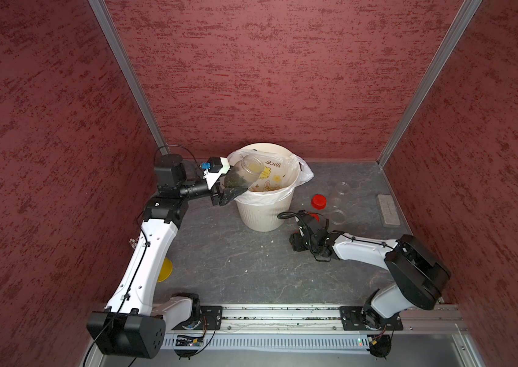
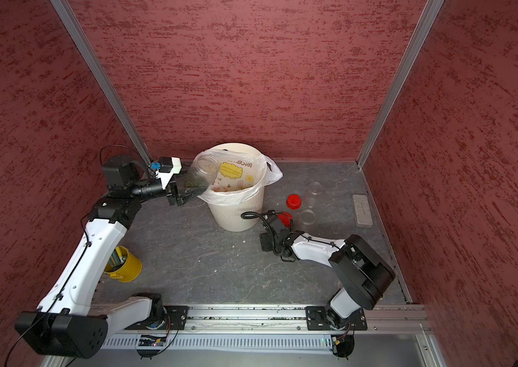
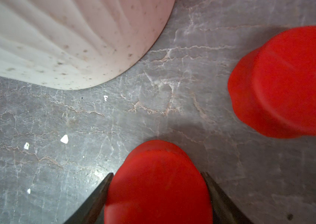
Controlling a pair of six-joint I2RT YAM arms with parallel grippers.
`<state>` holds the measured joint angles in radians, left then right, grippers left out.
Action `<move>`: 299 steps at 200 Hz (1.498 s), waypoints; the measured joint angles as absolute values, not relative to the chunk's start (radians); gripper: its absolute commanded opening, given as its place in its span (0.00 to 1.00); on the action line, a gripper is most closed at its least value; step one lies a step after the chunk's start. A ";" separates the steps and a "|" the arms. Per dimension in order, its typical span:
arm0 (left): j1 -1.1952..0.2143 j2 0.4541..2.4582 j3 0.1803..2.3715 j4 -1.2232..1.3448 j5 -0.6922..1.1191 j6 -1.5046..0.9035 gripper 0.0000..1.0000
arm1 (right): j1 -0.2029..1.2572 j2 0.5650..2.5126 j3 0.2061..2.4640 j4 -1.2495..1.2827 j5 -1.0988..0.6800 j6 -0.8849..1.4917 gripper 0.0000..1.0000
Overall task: Empty moldy tea leaves from jars
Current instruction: Place the lid at the center of the board, then pour the moldy tea leaves from the jar into the trash bin.
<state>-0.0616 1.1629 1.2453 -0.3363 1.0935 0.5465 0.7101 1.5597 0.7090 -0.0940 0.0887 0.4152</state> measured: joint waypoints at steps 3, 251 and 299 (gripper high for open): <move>-0.062 1.163 1.245 -0.336 1.093 0.546 0.64 | 0.710 1.560 0.709 -0.094 0.089 0.416 0.69; -0.157 1.250 1.472 -0.606 0.560 0.888 0.65 | 0.669 1.130 0.846 -0.245 0.127 0.422 0.99; -0.223 1.306 1.569 -0.688 0.391 1.048 0.65 | 0.537 1.085 0.946 -0.286 0.131 0.390 0.99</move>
